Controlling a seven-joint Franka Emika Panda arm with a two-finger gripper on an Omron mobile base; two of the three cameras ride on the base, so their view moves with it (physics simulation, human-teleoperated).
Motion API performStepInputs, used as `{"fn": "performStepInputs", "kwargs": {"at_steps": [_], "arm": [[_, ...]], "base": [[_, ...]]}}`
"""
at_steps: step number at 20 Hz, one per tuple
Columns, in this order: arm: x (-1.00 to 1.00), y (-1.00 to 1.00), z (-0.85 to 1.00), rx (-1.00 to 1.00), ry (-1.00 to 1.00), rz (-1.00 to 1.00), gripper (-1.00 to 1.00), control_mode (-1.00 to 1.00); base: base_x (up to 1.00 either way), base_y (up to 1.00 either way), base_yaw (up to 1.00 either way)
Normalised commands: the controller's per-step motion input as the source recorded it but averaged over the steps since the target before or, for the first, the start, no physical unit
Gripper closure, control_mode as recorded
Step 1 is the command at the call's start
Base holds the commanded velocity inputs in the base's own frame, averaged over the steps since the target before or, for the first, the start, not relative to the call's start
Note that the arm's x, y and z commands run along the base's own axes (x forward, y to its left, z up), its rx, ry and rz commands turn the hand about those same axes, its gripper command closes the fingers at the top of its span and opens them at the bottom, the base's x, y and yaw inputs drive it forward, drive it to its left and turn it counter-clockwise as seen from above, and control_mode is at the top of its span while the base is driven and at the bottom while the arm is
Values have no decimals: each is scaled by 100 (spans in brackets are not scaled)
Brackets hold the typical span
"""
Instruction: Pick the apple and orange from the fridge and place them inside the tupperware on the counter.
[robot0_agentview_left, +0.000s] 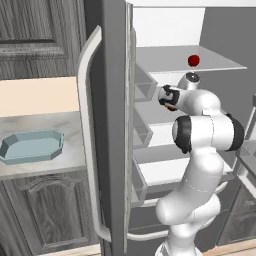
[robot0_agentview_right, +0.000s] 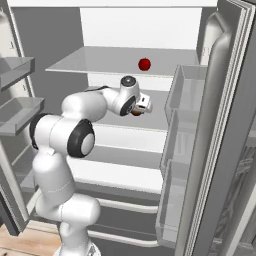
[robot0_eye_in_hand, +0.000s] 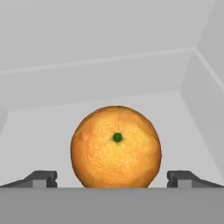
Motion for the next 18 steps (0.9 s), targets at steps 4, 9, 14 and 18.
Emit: {"fn": "performStepInputs", "kwargs": {"at_steps": [4, 9, 14, 18], "arm": [[26, -1, -20, 0, 0, 0, -100, -100], [19, 0, -18, 0, 0, 0, -100, -100], [12, 1, -23, 0, 2, 4, 100, -100], [-34, 0, -14, 0, -2, 0, 100, -100]], "base": [[0, 0, 0], [0, 0, 0], [0, 0, 0], [0, 0, 0]]}}
